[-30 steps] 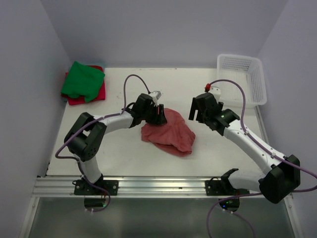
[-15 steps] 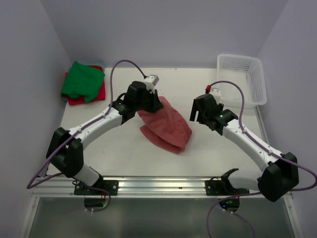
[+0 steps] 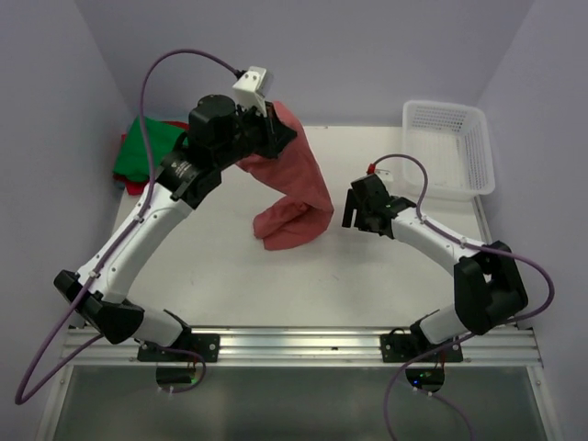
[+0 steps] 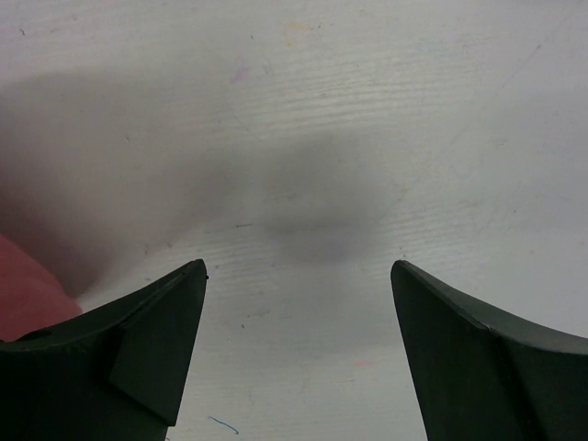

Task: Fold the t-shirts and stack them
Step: Flatten out the tshirt

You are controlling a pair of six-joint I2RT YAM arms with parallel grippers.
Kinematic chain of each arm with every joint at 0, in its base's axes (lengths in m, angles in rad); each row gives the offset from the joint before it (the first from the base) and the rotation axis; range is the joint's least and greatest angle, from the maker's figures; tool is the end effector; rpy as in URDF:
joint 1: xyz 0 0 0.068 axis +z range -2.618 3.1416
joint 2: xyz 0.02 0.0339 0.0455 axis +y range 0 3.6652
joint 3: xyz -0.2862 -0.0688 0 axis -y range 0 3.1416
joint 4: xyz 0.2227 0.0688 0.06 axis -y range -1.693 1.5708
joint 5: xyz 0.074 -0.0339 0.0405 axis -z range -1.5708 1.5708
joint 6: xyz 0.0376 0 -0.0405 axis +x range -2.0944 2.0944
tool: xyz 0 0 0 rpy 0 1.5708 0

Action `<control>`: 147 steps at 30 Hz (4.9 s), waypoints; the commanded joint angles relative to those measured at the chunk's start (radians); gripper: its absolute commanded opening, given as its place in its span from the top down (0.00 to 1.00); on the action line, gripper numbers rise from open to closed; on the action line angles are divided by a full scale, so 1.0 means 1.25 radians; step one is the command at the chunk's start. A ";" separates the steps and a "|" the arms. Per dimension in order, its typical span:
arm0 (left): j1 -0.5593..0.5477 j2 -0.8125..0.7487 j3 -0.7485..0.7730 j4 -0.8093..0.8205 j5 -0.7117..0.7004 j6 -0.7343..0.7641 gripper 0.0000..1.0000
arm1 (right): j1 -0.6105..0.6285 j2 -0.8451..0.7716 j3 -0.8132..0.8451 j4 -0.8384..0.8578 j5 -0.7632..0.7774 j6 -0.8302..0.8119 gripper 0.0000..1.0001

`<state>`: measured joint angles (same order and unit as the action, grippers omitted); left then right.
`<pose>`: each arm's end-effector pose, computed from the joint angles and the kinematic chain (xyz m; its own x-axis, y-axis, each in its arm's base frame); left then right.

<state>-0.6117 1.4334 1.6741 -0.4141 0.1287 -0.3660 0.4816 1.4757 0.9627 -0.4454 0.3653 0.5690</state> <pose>0.2366 -0.1719 0.4892 -0.3728 -0.1721 -0.9118 0.5779 0.7258 -0.3732 0.2535 0.1173 0.2521 -0.7460 0.1779 -0.6418 0.1796 0.9817 0.0635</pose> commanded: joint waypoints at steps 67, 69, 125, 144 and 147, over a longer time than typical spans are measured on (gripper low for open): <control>0.021 -0.040 -0.612 0.316 -0.063 -0.093 0.73 | 0.086 0.148 0.063 0.150 -0.417 -0.056 0.29; 0.022 0.031 -0.618 0.356 -0.013 -0.099 0.77 | 0.086 0.146 0.058 0.154 -0.417 -0.058 0.27; 0.070 -0.131 -0.207 0.026 0.018 -0.035 1.00 | 0.061 0.009 0.061 0.151 -0.149 0.007 0.02; 0.068 -0.169 0.019 -0.097 0.027 -0.014 1.00 | 0.011 0.322 0.181 0.337 -0.441 0.068 0.08; 0.068 -0.170 0.038 -0.111 0.007 -0.005 1.00 | 0.039 0.292 0.134 0.345 -0.444 0.064 0.11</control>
<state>-0.5304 1.2400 1.6653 -0.5404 0.1658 -0.4068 0.4934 1.8900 1.1706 -0.0624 -0.1318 0.6296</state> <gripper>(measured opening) 0.015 0.906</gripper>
